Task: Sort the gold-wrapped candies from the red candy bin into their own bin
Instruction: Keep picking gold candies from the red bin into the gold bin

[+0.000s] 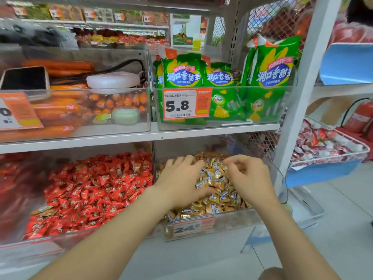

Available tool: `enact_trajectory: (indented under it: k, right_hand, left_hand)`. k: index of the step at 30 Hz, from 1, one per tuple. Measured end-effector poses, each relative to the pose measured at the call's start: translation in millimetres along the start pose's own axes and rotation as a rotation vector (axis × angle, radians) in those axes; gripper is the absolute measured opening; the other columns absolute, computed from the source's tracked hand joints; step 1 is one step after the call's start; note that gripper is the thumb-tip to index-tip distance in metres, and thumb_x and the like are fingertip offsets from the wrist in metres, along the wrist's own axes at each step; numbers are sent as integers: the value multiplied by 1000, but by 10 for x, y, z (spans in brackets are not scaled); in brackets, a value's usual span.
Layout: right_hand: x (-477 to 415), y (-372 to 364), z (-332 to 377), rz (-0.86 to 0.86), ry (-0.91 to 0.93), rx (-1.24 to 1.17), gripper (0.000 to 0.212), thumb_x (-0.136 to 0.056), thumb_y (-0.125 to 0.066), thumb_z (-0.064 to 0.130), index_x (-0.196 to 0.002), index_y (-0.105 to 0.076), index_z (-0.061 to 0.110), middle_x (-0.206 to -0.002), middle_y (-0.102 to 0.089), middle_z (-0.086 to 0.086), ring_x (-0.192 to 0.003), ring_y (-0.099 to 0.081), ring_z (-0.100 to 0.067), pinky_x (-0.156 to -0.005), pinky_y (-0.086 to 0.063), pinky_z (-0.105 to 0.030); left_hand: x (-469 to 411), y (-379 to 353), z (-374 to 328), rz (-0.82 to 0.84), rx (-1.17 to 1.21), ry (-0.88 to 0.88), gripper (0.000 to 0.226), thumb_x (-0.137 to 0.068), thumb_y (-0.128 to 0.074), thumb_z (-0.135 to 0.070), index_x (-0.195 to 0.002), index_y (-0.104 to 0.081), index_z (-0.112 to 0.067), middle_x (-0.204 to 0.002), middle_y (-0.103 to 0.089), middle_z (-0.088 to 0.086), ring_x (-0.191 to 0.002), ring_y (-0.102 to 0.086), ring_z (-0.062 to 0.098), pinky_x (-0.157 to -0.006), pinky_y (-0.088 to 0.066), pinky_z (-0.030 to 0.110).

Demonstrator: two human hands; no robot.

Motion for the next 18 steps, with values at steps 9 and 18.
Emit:
enact_trajectory:
  k: [9, 18]
  right_hand:
    - [764, -989, 1463, 336, 423, -8, 25, -95, -62, 11, -99, -79, 29, -83, -73, 14, -71, -62, 3, -68, -40, -7]
    - [1008, -2540, 1822, 690, 603, 376, 21, -92, -75, 34, -111, -75, 26, -102, -75, 5, -101, -67, -21, -90, -55, -37]
  left_hand:
    - [1411, 557, 1442, -373, 125, 243, 7, -95, -59, -30, -89, -60, -31, -81, -56, -12, -81, -57, 17, -75, -50, 40]
    - [2004, -238, 2702, 258, 261, 608, 28, -87, -76, -48, -97, -73, -22, -93, -74, -6, -90, -67, 15, -85, -55, 33]
Point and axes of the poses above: each hand's wrist, its own x-axis away from the middle knuckle, its own y-axis out of the back of the hand, z = x × y, the point moved 10 cm from there along -x, towards the middle knuckle
